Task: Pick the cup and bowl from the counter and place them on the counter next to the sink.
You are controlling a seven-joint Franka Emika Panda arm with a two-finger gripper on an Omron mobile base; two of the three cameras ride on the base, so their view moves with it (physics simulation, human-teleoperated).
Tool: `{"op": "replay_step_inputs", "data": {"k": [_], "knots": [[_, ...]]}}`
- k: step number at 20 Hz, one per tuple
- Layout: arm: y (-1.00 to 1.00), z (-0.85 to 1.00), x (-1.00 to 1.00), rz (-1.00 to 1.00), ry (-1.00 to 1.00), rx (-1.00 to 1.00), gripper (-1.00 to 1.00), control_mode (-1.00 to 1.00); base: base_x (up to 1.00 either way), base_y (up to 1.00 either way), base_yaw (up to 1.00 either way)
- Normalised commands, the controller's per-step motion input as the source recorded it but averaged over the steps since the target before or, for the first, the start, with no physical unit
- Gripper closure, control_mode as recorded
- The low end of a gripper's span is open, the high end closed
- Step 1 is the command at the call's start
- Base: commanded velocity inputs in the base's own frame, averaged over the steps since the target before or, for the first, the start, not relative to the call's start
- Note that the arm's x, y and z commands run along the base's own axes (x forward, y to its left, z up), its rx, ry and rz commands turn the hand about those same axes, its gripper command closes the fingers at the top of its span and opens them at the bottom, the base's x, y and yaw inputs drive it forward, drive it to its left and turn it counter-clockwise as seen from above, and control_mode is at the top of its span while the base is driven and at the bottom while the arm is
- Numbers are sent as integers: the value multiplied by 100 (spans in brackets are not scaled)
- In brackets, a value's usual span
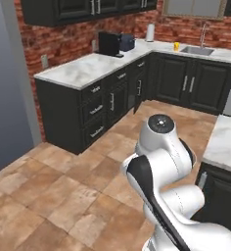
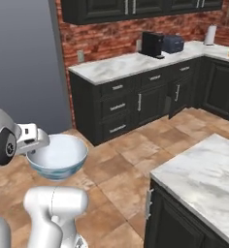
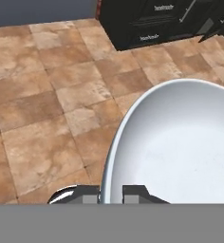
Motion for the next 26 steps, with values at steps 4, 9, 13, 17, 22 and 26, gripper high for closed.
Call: {"op": "replay_step_inputs", "data": {"k": [4,9,13,17,22,26], "knots": [[0,0,0,0,0,0,100,100,58,59,-14],[0,0,0,0,0,0,100,100,71,95,-16],[0,0,0,0,0,0,100,100,89,66,-23],[0,0,0,0,0,0,100,100,96,1,-49],[0,0,0,0,0,0,100,100,84,0,-63],[0,0,0,0,0,0,100,100,93,1,-59]]}}
